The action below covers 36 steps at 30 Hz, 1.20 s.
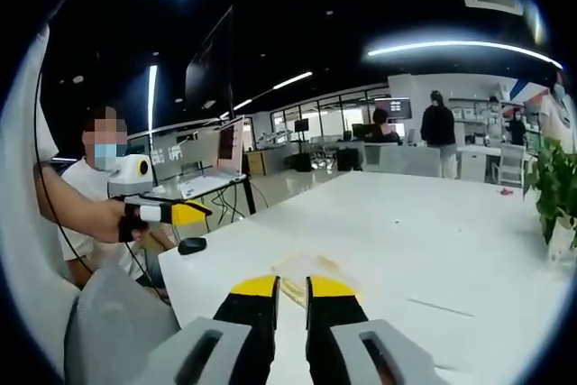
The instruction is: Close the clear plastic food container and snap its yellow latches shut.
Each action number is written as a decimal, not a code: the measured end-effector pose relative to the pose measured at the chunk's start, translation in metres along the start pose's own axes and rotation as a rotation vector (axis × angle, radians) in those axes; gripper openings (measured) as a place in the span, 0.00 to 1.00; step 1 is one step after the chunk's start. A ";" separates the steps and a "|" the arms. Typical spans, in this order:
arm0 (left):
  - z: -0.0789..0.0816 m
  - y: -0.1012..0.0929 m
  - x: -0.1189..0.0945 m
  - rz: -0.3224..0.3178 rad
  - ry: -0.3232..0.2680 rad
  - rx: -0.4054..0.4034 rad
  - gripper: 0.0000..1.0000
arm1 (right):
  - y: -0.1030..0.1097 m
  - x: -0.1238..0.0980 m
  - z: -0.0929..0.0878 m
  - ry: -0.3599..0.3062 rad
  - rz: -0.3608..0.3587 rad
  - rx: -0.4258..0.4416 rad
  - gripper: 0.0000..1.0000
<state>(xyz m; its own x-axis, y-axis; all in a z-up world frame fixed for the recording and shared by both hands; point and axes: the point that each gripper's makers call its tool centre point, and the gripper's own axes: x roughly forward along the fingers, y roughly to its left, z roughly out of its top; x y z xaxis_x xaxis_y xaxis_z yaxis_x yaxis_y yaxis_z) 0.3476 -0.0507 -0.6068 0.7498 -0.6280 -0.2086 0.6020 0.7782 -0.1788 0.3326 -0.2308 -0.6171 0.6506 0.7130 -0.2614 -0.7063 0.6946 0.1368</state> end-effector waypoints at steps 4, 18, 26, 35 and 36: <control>-0.001 0.005 0.005 0.001 0.008 -0.007 0.12 | -0.003 0.006 0.000 0.007 0.002 0.000 0.08; -0.007 0.021 0.023 -0.026 0.069 0.013 0.16 | -0.018 0.027 -0.004 0.050 0.021 -0.029 0.09; -0.009 0.036 0.032 -0.030 0.096 0.020 0.16 | -0.025 0.038 -0.009 0.075 0.030 -0.043 0.10; -0.016 0.048 0.044 -0.030 0.123 0.044 0.16 | -0.032 0.051 -0.015 0.093 0.032 -0.048 0.11; -0.016 0.049 0.045 -0.031 0.123 0.048 0.16 | -0.033 0.052 -0.016 0.096 0.032 -0.050 0.11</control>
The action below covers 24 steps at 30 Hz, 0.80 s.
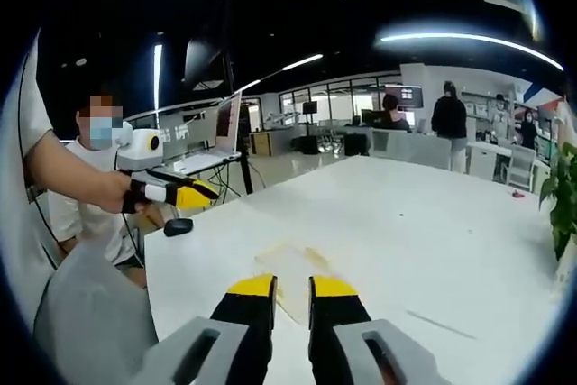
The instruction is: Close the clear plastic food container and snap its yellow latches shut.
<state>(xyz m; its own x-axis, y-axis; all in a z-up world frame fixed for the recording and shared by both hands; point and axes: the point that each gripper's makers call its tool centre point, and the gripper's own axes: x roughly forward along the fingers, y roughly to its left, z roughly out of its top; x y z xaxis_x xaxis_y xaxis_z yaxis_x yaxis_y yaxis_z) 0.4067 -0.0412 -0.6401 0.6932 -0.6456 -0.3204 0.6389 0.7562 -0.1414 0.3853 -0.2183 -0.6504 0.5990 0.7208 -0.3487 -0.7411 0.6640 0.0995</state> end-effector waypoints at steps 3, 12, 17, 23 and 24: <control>-0.002 0.004 0.006 -0.008 0.011 0.008 0.16 | -0.004 0.004 0.000 0.004 -0.001 0.000 0.11; -0.009 0.012 0.019 -0.031 0.051 0.048 0.18 | -0.013 0.018 -0.005 0.031 0.007 -0.031 0.13; -0.015 0.018 0.026 -0.051 0.085 0.084 0.20 | -0.019 0.026 -0.012 0.074 0.017 -0.069 0.16; -0.021 0.022 0.032 -0.089 0.134 0.152 0.23 | -0.016 0.033 -0.024 0.152 0.063 -0.165 0.20; -0.022 0.023 0.034 -0.100 0.143 0.160 0.23 | -0.017 0.035 -0.025 0.160 0.069 -0.172 0.21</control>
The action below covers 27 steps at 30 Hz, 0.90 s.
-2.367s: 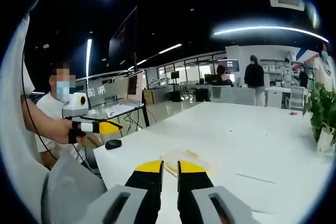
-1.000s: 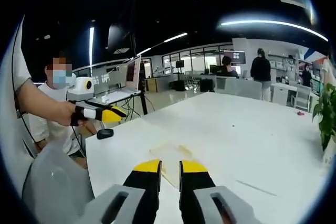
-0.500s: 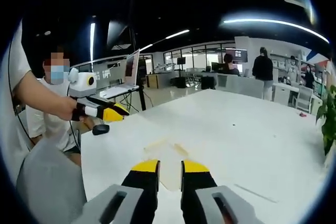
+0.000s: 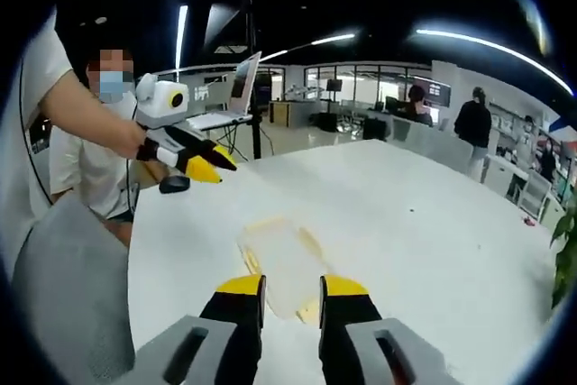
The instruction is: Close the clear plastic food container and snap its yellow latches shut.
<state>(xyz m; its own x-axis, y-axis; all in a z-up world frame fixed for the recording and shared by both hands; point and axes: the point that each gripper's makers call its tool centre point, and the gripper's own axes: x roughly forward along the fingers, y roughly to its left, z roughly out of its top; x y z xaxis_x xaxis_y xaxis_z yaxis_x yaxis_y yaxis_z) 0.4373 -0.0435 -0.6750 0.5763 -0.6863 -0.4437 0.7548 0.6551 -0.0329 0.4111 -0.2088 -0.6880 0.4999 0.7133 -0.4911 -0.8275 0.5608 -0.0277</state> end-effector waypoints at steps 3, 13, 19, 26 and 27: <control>-0.004 0.000 0.004 -0.027 0.028 0.027 0.24 | -0.002 0.004 -0.003 0.023 0.010 -0.024 0.22; -0.016 0.003 0.017 -0.086 0.103 0.096 0.25 | -0.005 0.018 -0.013 0.096 0.058 -0.097 0.26; -0.024 0.008 0.026 -0.117 0.146 0.129 0.27 | -0.007 0.027 -0.019 0.117 0.084 -0.096 0.26; -0.034 0.010 0.033 -0.155 0.197 0.152 0.29 | -0.008 0.035 -0.028 0.159 0.117 -0.105 0.27; -0.036 0.011 0.033 -0.161 0.205 0.156 0.29 | -0.009 0.036 -0.028 0.164 0.123 -0.107 0.27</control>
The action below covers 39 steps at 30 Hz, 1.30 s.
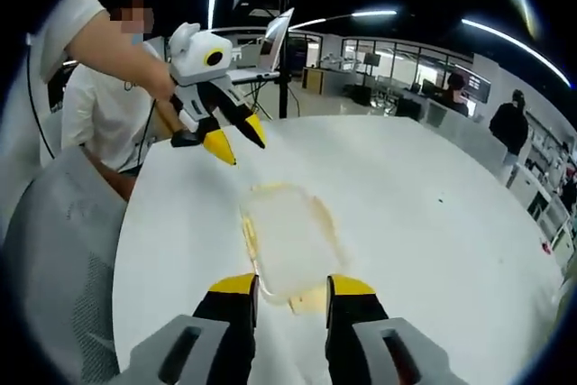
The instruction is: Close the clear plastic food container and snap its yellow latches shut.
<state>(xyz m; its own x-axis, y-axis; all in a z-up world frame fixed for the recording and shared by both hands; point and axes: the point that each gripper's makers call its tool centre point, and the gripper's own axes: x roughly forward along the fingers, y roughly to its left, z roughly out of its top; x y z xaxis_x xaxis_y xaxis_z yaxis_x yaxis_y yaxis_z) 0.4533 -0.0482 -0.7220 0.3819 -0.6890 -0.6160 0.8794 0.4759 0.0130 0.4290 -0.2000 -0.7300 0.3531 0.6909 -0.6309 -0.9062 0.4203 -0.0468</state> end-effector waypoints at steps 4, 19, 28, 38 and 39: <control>-0.005 -0.002 0.004 -0.033 0.038 0.036 0.30 | 0.000 0.003 -0.002 0.011 0.018 -0.004 0.26; -0.017 0.004 0.017 -0.118 0.123 0.165 0.33 | -0.015 0.016 -0.019 0.098 0.046 -0.069 0.30; -0.025 0.008 0.025 -0.165 0.169 0.259 0.37 | -0.012 0.026 -0.031 0.152 0.080 -0.109 0.35; -0.031 0.014 0.032 -0.205 0.207 0.331 0.37 | -0.017 0.031 -0.032 0.179 0.095 -0.138 0.35; -0.031 0.015 0.032 -0.207 0.209 0.338 0.37 | -0.017 0.032 -0.033 0.181 0.097 -0.140 0.35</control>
<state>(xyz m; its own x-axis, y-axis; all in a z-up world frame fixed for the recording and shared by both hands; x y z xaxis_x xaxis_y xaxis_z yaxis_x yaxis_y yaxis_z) 0.4702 -0.0461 -0.7664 0.1532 -0.6092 -0.7781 0.9880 0.1104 0.1080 0.4483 -0.2046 -0.7744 0.2266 0.6021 -0.7656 -0.9617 0.2626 -0.0782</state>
